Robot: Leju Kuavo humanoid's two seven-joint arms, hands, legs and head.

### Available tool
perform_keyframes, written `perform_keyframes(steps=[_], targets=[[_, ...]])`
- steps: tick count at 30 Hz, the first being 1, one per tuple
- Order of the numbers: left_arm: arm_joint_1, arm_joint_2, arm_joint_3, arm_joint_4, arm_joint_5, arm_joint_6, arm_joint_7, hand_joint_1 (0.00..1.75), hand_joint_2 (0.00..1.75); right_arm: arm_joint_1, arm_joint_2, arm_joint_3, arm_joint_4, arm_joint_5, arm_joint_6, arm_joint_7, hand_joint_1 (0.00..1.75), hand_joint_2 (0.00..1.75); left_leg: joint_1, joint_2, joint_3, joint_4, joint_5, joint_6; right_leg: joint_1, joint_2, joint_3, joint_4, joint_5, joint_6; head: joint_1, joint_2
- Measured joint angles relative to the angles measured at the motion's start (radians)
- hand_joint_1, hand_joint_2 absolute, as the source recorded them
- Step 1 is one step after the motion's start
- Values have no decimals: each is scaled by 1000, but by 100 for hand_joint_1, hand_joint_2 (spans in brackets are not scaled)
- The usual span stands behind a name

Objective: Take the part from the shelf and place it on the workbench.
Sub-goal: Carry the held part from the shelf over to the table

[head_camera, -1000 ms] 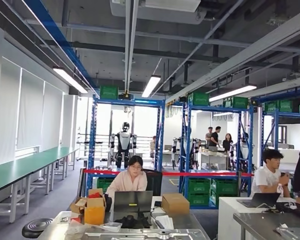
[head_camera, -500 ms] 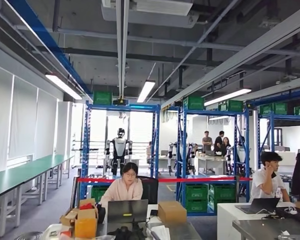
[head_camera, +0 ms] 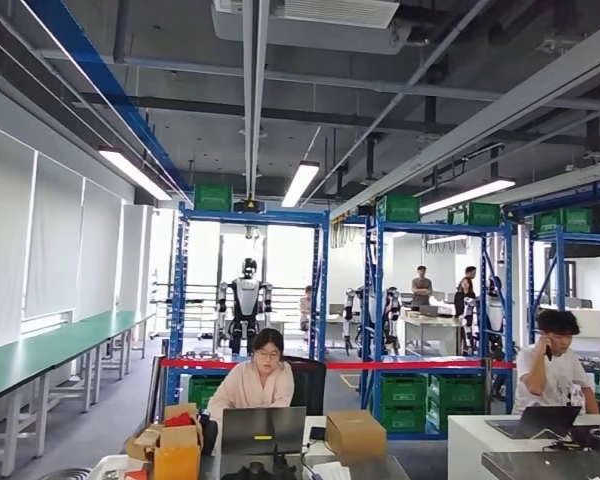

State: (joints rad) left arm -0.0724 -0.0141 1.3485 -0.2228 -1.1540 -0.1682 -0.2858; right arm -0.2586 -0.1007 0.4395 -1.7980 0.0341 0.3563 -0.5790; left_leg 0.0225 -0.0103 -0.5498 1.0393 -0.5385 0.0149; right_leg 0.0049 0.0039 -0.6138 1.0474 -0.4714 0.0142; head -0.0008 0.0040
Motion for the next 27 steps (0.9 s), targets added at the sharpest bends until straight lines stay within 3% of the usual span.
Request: perform_keyframes(steps=[3, 5, 8, 9, 10, 11, 13, 14, 16, 19, 21, 23, 24, 25, 26, 27], targets=[[-1, 0, 0, 0, 0, 0, -2, 0, 175, 0, 0, 0, 0, 5, -2, 2, 175, 175, 0, 1, 7, -11, -5, -18, 1, 2, 11, -23, -10, -14, -1, 0], [-3, 0, 0, 0, 0, 0, -4, 0, 175, -2, 0, 0, -1, 15, -6, 4, 175, 175, -1, 2, -6, 25, -26, -23, -4, -2, 25, -39, -10, -26, -1, 0], [-3, 0, 0, 0, 0, -1, -6, 0, 175, -4, 0, 2, 3, 32, -11, 7, 175, 175, -3, 3, -111, 203, -89, -26, -3, -15, 43, -45, -21, -39, -1, 0], [0, 1, 0, 0, 0, -1, -6, 0, 175, -3, 0, 3, 5, 36, -12, 8, 175, 175, -3, 3, -142, 245, -92, -27, -1, -19, 49, -45, -27, -40, 0, 0], [2, 1, 0, 0, 0, -1, -7, 0, 175, -3, 0, 4, 8, 39, -12, 9, 175, 175, -4, 3, -157, 254, -75, -27, 1, -24, 57, -45, -34, -41, 0, -1], [4, 1, 0, 0, 0, 0, -7, 0, 175, -3, 0, 5, 9, 40, -12, 10, 175, 175, -4, 5, -153, 223, -40, -26, 2, -29, 68, -45, -42, -40, 0, -1], [5, 1, 0, 0, 0, -1, -8, 0, 175, -3, 0, 6, 10, 40, -12, 10, 175, 175, -7, 23, -111, 106, 41, -19, 4, -41, 93, -45, -62, -34, 0, -1], [3, 1, 0, 0, 0, -1, -9, 0, 175, -4, 0, 6, 11, 41, -12, 10, 175, 175, -11, 35, -89, 54, 62, -15, 6, -47, 102, -43, -71, -29, -1, -1], [1, 1, 0, 0, -1, -1, -10, 0, 175, -8, 0, 8, 11, 38, -11, 10, 175, 175, -19, 49, -70, 14, 59, -4, 9, -56, 109, -43, -83, -18, -1, -1], [4, 2, 0, 0, -1, -1, -10, 0, 175, -14, 0, 12, 10, 21, -8, 6, 175, 175, -16, 40, -63, 3, 50, 7, 8, -56, 113, -38, -98, -3, -1, 0], [2, 2, 0, 0, -1, -1, -10, 0, 175, -16, 0, 13, 8, 14, -7, 3, 175, 175, -8, 34, -53, -3, 45, 14, 3, -33, 81, 31, -131, 10, -1, 0], [-3, 3, 0, 0, -1, -1, -11, 0, 175, -14, 0, 13, 8, 12, -5, 2, 175, 175, -5, 28, -45, -4, 37, 18, -4, -16, -1, 171, -177, 20, -1, -1], [-4, 3, 0, 0, -1, -2, -11, 0, 175, -12, 0, 13, 8, 10, -5, 2, 175, 175, -4, 25, -40, -4, 32, 17, -7, -14, -43, 229, -186, 24, -1, -1], [-3, 3, 0, 0, 0, -2, -12, 0, 175, -8, -1, 13, 8, 8, -3, 0, 175, 175, -3, 22, -33, -4, 26, 16, -9, -14, -71, 255, -176, 26, -1, -1], [-2, 3, 0, 0, 2, -2, -12, 0, 175, -3, -5, 13, 4, 2, 0, -4, 175, 175, -1, 18, -23, -4, 19, 14, -11, -14, -78, 239, -143, 27, -1, -1], [-1, 3, 1, 0, 5, -2, -12, 0, 175, 5, -11, 11, -3, -6, 4, -10, 175, 175, 0, 14, -11, -4, 10, 11, -11, -14, -67, 185, -93, 27, -1, -1]])
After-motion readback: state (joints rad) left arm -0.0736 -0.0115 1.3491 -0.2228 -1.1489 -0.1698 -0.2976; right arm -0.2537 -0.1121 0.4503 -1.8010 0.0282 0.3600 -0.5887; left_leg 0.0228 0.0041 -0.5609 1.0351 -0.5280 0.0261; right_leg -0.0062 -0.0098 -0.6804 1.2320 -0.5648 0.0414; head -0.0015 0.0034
